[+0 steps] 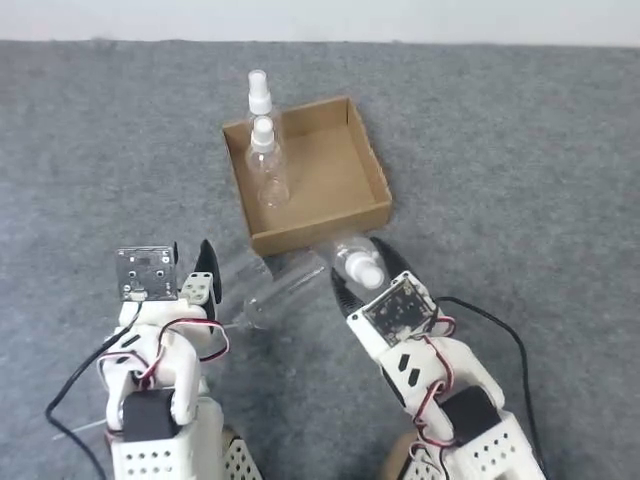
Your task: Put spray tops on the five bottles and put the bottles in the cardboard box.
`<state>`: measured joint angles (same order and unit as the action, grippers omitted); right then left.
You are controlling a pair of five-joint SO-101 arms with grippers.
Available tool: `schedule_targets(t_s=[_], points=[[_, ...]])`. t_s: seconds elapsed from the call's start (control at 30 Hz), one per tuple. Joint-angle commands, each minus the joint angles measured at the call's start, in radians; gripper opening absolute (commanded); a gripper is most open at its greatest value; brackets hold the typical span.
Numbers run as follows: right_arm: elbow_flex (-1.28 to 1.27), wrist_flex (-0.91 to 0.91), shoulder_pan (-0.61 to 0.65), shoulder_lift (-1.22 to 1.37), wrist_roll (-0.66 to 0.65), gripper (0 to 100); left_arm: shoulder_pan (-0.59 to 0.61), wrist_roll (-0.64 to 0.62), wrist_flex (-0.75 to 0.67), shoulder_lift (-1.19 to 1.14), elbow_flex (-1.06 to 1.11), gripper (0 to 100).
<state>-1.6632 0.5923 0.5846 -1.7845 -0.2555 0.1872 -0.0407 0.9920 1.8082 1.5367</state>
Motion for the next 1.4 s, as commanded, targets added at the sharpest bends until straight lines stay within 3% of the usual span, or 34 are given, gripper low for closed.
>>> schedule_targets(t_s=[0.0,0.3,0.67,1.37], points=[[0.08,0.061,-0.039,-0.016,-0.008,9.7,0.006,0.009,-0.005,0.017,-0.008,13],[0.175,0.186,-0.039,-0.013,-0.008,9.7,0.064,0.005,-0.005,0.017,-0.012,13],[0.181,0.189,-0.036,-0.008,-0.014,9.6,0.075,0.003,-0.006,0.017,-0.012,13],[0.43,0.254,-0.035,-0.004,-0.015,9.6,0.078,0.008,-0.055,0.017,0.008,13]])
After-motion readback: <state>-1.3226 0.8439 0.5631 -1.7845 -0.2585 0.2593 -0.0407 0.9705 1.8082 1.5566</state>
